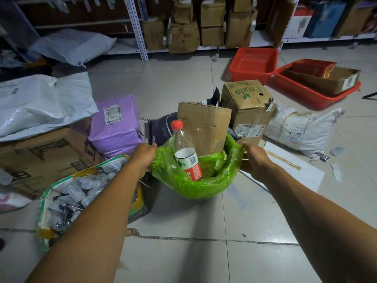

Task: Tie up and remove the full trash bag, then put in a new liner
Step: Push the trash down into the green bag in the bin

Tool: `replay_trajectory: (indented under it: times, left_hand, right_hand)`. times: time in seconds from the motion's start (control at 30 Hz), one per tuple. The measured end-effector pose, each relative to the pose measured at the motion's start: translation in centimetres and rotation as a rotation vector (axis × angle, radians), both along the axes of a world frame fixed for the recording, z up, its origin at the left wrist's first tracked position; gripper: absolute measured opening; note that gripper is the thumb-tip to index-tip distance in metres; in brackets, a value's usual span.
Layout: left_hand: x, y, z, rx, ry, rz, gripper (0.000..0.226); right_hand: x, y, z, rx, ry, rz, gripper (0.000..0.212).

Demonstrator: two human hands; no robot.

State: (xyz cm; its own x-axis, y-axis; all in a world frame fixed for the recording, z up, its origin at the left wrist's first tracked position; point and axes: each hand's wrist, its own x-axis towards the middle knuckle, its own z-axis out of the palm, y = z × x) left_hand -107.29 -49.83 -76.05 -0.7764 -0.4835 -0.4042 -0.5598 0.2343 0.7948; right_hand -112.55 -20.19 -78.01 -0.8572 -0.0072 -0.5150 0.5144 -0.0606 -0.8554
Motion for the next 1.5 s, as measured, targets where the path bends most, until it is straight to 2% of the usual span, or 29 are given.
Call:
replay_trajectory:
  times: [0.07, 0.17, 0.33, 0.43, 0.53, 0.7, 0.8, 0.97, 1.07, 1.2, 1.3, 1.43, 1.5]
  left_hand:
    - [0.1, 0.0, 0.4, 0.006, -0.089, -0.090, 0.018]
    - [0.2, 0.3, 0.7, -0.052, -0.158, -0.154, 0.022]
    - [0.1, 0.1, 0.6, -0.073, -0.186, -0.198, 0.032]
    - [0.4, 0.1, 0.7, 0.004, -0.182, -0.206, 0.030]
    - [0.6, 0.1, 0.9, 0.053, -0.164, -0.211, 0.029]
    - [0.6, 0.4, 1.9, 0.238, -0.206, -0.214, 0.027]
    - [0.1, 0.1, 2.6, 0.268, -0.128, -0.158, 0.019]
    - [-1.2, 0.7, 3.0, 0.304, 0.110, 0.032, 0.012]
    - [-2.2, 1.1, 3.0, 0.226, 0.138, 0.074, 0.006]
    - [-3.4, 0.6, 2.6, 0.068, 0.031, 0.013, 0.008]
    - [-4.9, -0.2, 2.4, -0.233, 0.011, -0.047, 0.008]
    - [-6.1, 0.0, 2.3, -0.582, -0.040, -0.095, 0.016]
    - [-6.3, 0.6, 2.3, -0.692, -0.083, -0.127, 0.015]
  right_hand:
    - [0.0, 0.0, -0.2, 0.080, -0.046, 0.044, 0.015]
    - [-0.1, 0.1, -0.3, 0.176, -0.075, 0.076, 0.009]
    - [-0.2, 0.3, -0.1, 0.103, -0.056, 0.043, 0.010]
    - [-0.1, 0.7, -0.1, 0.045, -0.051, 0.041, 0.012]
    - [-0.2, 0.7, -0.2, 0.100, -0.041, 0.039, 0.015]
    - [-0.3, 0.8, -0.1, 0.159, -0.078, 0.081, 0.016]
    - [-0.6, 0.9, 0.2, 0.186, -0.085, 0.099, 0.022]
    - [-1.8, 0.6, 0.8, 0.151, 0.055, -0.047, 0.031]
    - [-2.7, -0.1, 0.9, 0.167, 0.024, -0.028, 0.029]
    - [-4.1, -0.9, 0.4, 0.314, 0.026, -0.012, 0.022]
    - [-5.6, -1.2, 0.4, 0.443, 0.115, -0.014, 0.009]
    - [-6.8, -1.3, 0.5, 0.485, 0.162, -0.016, 0.017]
    - [-7.1, -1.6, 0.7, 0.477, 0.141, 0.009, 0.019]
